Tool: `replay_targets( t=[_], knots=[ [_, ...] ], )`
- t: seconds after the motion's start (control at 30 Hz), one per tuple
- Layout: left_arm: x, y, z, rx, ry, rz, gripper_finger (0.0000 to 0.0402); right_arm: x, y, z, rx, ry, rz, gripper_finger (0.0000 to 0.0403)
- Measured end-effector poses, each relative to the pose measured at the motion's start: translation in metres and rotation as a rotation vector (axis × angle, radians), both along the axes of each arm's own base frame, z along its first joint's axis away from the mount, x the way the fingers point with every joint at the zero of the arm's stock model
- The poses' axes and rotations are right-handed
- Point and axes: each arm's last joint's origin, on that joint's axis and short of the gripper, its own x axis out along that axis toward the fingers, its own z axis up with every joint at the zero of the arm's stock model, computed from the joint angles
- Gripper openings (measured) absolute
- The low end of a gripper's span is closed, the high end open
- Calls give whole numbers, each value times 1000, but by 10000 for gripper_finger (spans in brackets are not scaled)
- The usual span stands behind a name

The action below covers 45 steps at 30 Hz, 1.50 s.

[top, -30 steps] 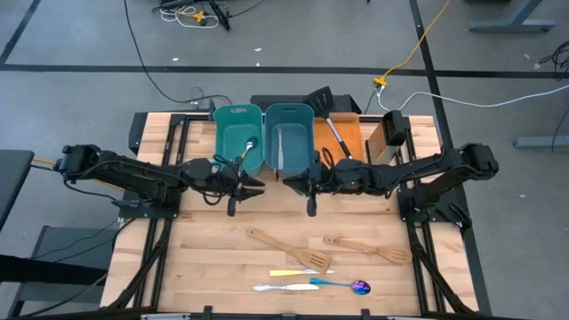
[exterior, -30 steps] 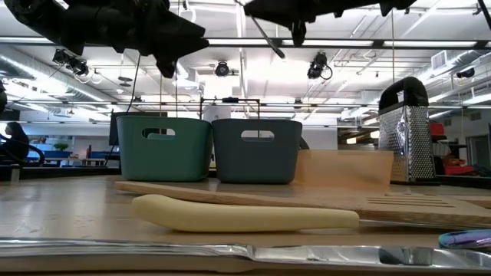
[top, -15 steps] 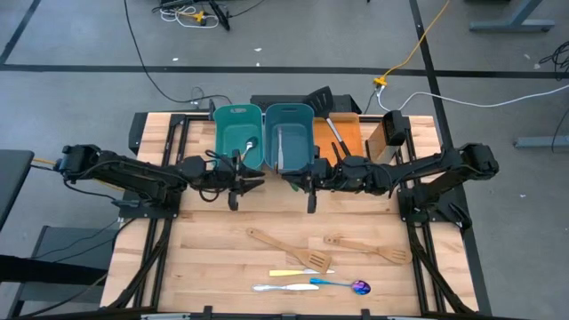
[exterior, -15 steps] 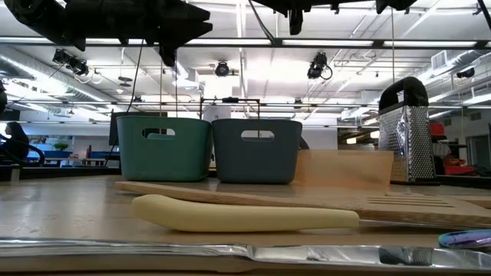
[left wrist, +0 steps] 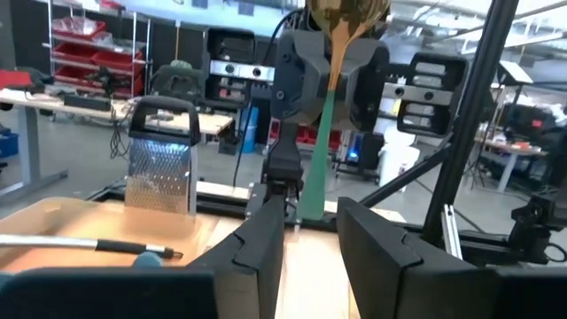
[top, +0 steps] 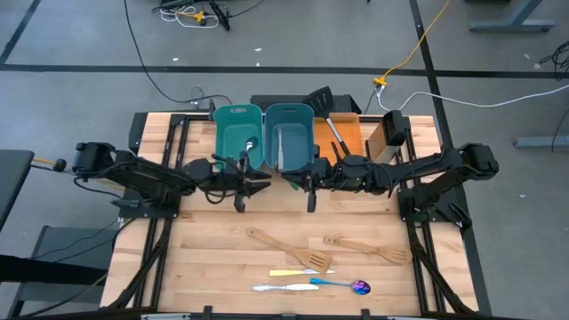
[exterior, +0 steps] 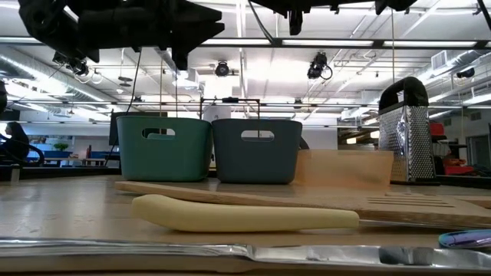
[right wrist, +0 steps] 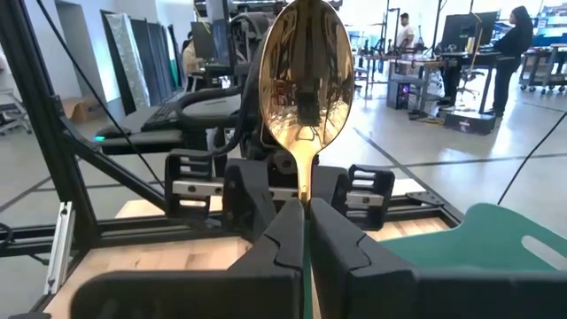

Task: Pick & Place Kitchen Items
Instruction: Put the green spoon into the green bin

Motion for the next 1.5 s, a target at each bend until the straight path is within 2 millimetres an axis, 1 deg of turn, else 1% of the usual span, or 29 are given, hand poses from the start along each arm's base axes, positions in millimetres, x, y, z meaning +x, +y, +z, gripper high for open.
replay_targets(
  t=[0.2,0.57,0.83,0.93,1.07,1.13,1.27,1.3,1.5],
  knots=[
    [8,0,-5,1,-19,1,115,0,0,0,-4,0,0,10],
    [47,-1,-1,56,17,-18,115,0,0,0,-5,-2,0,10],
    [64,-2,12,81,-28,-49,115,0,0,0,-12,1,0,10],
    [66,-2,16,88,-26,-55,115,0,0,0,-12,1,0,10],
    [67,-1,13,80,10,-11,107,0,0,-1,-13,6,0,10],
    [67,-1,12,80,16,-9,92,0,0,-1,-16,7,0,11],
    [68,-1,11,80,29,-8,44,0,0,-1,-17,8,-1,11],
    [68,-1,11,80,29,-7,39,0,0,-1,-20,9,-1,11],
    [68,-1,11,81,30,-5,39,0,0,-1,-20,10,-1,11]
  ],
)
